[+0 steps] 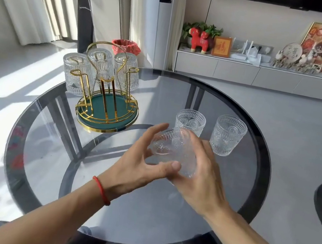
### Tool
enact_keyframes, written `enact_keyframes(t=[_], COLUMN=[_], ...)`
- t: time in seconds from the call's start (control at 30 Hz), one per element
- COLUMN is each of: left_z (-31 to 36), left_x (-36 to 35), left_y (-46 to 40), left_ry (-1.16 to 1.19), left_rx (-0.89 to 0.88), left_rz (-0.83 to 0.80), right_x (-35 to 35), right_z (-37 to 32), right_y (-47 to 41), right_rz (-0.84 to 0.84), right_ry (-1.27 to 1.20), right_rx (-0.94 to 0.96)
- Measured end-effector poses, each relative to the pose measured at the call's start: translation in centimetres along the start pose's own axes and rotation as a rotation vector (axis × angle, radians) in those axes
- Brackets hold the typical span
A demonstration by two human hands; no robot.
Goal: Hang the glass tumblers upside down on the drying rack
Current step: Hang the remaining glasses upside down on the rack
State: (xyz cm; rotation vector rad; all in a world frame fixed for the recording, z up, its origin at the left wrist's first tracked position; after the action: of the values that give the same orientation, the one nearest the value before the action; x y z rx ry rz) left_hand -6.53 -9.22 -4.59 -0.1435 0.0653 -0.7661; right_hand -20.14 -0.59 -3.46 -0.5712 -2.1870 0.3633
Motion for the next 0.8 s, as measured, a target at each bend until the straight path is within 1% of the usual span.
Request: enact_keyframes(t=[0.1, 0.17, 0.23, 0.3, 0.37, 0.4, 0.47, 0.5, 0.57, 0.63, 0.7, 0.77, 0.8], left_z=[1.5, 2.0, 1.8, 1.1, 0.6, 0.4, 0.1, 0.1, 0.6, 1.0, 0.5, -0.6, -1.2], left_x=[2.1, 3.7, 5.4, 6.9, 7.9, 8.2, 8.7, 9.0, 9.8, 11.0, 12.3, 12.9, 12.9], left_y=[0.2, 0.4, 0.3, 0.2, 0.2, 0.1, -0.1, -0.3, -0.8, -1.3, -1.6, -1.8, -1.8], left_ry=[-0.113, -0.098, 0.038, 0.227, 0.35, 0.375, 0.392, 0.377, 0.249, 0.026, -0.301, -0.664, -0.765], left_rx=[-0.092, -0.087, -0.026, 0.036, 0.049, 0.048, 0.05, 0.049, 0.027, 0.001, 0.0, -0.004, -0.009], left_rz=[0.219, 0.311, 0.37, 0.424, 0.435, 0.421, 0.379, 0.347, 0.28, 0.249, 0.267, 0.277, 0.269], right_x=[-1.8, -2.6, -3.3, -4.4, -5.8, -6.4, -7.0, -7.0, -6.1, -3.9, -2.0, -0.7, -0.2], right_z=[-2.2, -3.1, -3.2, -2.9, -2.8, -2.8, -3.0, -3.1, -3.5, -4.1, -4.8, -5.3, -5.6], right_y=[-1.4, -2.3, -3.1, -3.5, -3.6, -3.6, -4.0, -4.3, -5.4, -7.4, -9.8, -12.4, -13.8], right_rz=[-0.056, -0.088, -0.148, -0.285, -0.391, -0.407, -0.369, -0.325, -0.197, -0.039, 0.085, 0.157, 0.184], right_ry=[0.008, -0.041, -0.113, -0.264, -0.558, -0.674, -0.76, -0.753, -0.643, -0.408, -0.189, -0.083, -0.038], right_rx=[0.071, 0.055, -0.021, -0.139, -0.286, -0.347, -0.398, -0.391, -0.333, -0.21, -0.066, -0.013, -0.005])
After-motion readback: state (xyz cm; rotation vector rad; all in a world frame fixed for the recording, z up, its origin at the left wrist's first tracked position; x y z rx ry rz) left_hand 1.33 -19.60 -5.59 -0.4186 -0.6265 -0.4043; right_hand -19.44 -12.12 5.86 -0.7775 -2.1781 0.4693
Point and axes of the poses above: each hand's wrist, its own y-axis away from the middle knuckle, its own x-axis out of the back of the hand, z = x × y, the point moved 6 cm from there along -y, towards the middle knuckle, and after that the axes turned 12 degrees about y, right-handed, at the moved point
